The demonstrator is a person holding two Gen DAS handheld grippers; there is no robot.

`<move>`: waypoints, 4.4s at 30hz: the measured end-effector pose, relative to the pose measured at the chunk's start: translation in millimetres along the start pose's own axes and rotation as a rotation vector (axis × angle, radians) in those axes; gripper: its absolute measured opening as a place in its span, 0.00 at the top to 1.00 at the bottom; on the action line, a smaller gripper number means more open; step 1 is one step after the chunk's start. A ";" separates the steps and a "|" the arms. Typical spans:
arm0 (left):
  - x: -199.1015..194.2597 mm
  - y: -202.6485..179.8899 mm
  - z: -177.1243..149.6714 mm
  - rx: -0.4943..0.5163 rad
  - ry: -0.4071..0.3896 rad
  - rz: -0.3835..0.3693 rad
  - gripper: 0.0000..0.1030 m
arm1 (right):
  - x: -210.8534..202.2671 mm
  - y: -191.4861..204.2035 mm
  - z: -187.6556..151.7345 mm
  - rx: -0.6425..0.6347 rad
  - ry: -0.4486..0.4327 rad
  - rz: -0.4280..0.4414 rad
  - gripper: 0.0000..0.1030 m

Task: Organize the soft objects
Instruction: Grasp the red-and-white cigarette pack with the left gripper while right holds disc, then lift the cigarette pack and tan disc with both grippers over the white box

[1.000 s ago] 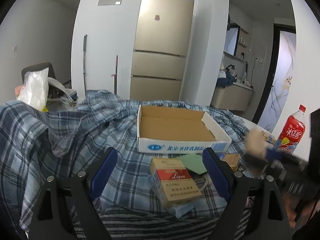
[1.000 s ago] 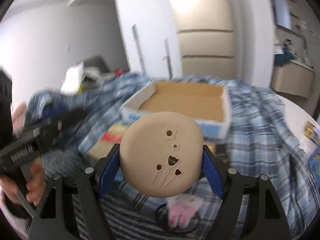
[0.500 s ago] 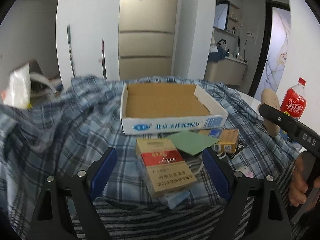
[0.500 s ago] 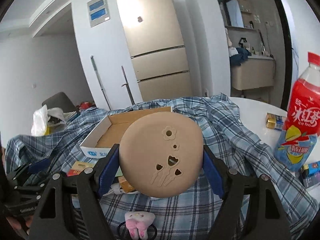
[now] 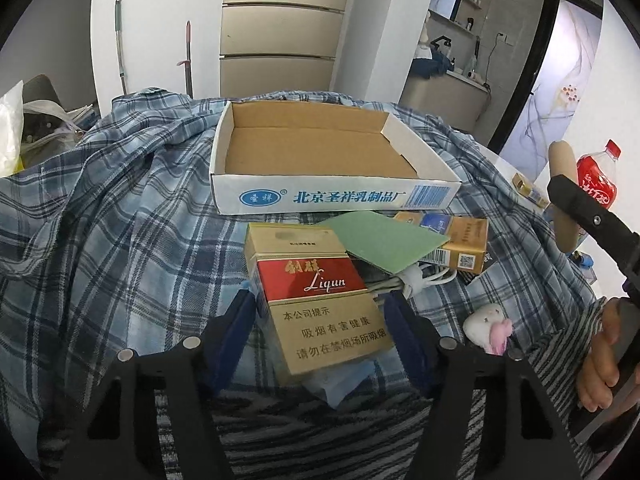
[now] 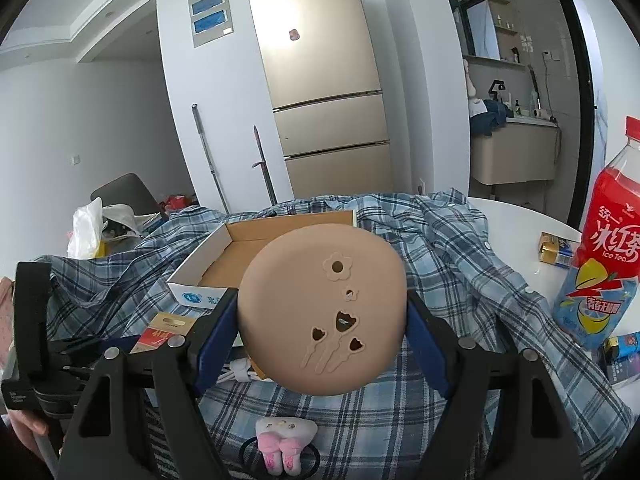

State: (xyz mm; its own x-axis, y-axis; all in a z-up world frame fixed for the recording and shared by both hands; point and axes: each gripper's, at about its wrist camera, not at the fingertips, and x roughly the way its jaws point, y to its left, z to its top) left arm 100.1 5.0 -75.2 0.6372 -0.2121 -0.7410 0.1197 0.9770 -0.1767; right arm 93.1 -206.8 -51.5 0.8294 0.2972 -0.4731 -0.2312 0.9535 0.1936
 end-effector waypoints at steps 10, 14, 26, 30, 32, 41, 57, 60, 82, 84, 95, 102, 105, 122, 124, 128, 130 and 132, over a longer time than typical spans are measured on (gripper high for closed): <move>0.7 7.0 1.3 -0.039 0.018 -0.017 0.32 | -0.1 3.5 -0.7 -0.011 0.005 0.008 0.24; -5.2 23.2 1.3 -0.119 -0.002 -0.068 0.28 | 0.1 5.6 -0.7 -0.022 0.005 0.008 0.24; 9.8 63.0 -1.9 -0.353 0.095 -0.216 0.31 | -1.4 9.7 -1.3 -0.045 -0.003 0.011 0.24; 8.3 53.7 -0.9 -0.304 0.094 -0.200 0.35 | -1.9 9.3 -1.4 -0.045 -0.003 0.011 0.23; 4.4 43.8 -1.1 -0.253 0.074 -0.175 0.44 | -1.8 9.3 -1.4 -0.045 -0.002 0.010 0.23; -35.2 -7.6 -4.5 0.027 -0.134 -0.022 0.77 | -0.8 9.4 -1.2 -0.046 0.003 0.008 0.23; -24.8 -69.3 -18.4 0.384 -0.148 0.256 0.77 | -1.6 8.6 -0.7 -0.043 0.004 0.013 0.23; -16.7 -55.2 -15.7 0.322 -0.096 0.218 0.77 | -1.6 8.8 -0.9 -0.044 0.009 0.014 0.23; -28.8 -24.5 -14.2 0.144 -0.147 0.125 0.77 | 3.4 7.6 -0.3 -0.036 0.027 0.010 0.23; -36.1 -19.0 -14.6 0.117 -0.179 0.095 0.78 | 3.0 7.7 -0.8 -0.036 0.025 0.012 0.23; -95.3 -20.5 -22.3 0.101 -0.504 0.048 0.78 | -6.9 11.7 -1.5 -0.057 -0.027 0.018 0.23; -105.6 -9.7 -21.0 0.041 -0.559 0.033 0.78 | -20.5 24.8 -3.8 -0.126 -0.104 0.026 0.23; -107.4 -15.6 -23.1 0.067 -0.575 0.030 0.78 | -23.7 29.6 -4.3 -0.152 -0.124 0.033 0.23; -131.3 -28.4 -18.0 0.080 -0.627 0.040 0.78 | -37.8 49.5 -6.9 -0.243 -0.188 -0.030 0.23; -145.8 -36.2 -14.2 0.111 -0.671 0.046 0.78 | -48.0 56.9 -2.1 -0.259 -0.212 -0.040 0.23; -167.9 -47.0 4.7 0.121 -0.717 0.028 0.78 | -68.6 63.5 20.9 -0.259 -0.265 -0.050 0.23; -177.6 -52.6 18.2 0.119 -0.745 0.028 0.78 | -77.7 67.3 39.3 -0.266 -0.304 -0.067 0.23; -185.2 -56.4 30.0 0.121 -0.768 0.023 0.78 | -84.5 69.4 58.4 -0.257 -0.334 -0.074 0.23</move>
State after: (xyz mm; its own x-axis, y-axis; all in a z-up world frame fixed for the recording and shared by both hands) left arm -1.8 -10.1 91.4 0.9842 -0.1586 -0.0794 0.1539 0.9862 -0.0615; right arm 36.7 -168.7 52.1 0.9579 0.2350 -0.1652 -0.2491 0.9659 -0.0707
